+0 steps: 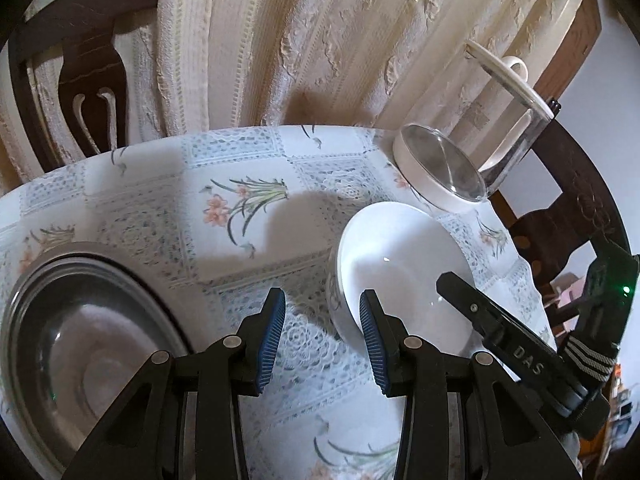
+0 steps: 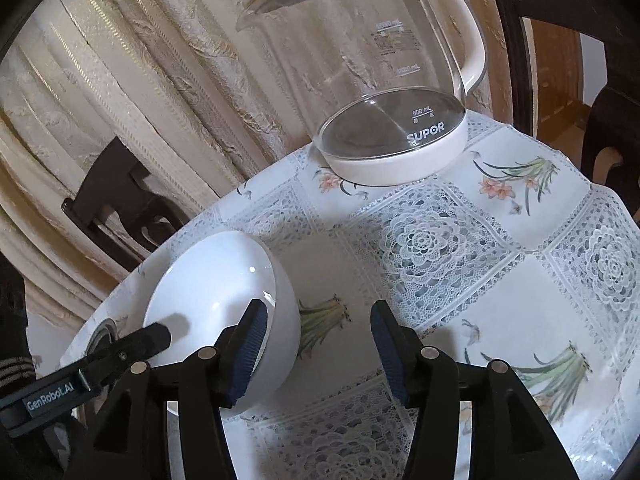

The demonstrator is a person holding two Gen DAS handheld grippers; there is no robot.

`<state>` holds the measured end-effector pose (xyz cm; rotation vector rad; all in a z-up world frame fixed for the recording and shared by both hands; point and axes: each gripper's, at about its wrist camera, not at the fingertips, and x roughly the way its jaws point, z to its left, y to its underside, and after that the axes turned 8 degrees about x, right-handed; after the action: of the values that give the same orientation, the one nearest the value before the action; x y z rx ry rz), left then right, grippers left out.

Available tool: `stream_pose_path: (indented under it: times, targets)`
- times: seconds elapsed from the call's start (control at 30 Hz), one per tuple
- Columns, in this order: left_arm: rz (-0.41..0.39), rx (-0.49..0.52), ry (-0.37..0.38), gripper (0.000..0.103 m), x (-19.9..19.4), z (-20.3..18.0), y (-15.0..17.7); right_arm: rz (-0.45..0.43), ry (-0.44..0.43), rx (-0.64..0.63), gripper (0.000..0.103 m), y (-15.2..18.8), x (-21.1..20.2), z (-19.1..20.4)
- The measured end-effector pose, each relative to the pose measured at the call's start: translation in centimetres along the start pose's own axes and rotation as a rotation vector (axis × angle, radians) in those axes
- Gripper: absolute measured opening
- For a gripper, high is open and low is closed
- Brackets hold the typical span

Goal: Organize plates and bowls

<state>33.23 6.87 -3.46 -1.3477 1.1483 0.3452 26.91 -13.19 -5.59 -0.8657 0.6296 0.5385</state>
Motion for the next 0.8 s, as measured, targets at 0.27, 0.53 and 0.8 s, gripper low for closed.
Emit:
stream_pose_path:
  times: [0.27, 0.53, 0.8]
  targets:
    - [0.006, 0.003, 0.015, 0.040, 0.8, 0.0, -0.4, 0.031, 0.021, -0.024, 0.055, 0.2, 0.7, 0.3]
    - [0.010, 0.008, 0.023, 0.034, 1.3, -0.4, -0.4, 0.051, 0.001, -0.054, 0.041, 0.5, 1.2, 0.9]
    - [0.013, 0.023, 0.022, 0.033, 1.5, -0.9, -0.4, 0.075, -0.064, -0.073, 0.026, 0.8, 1.5, 1.4]
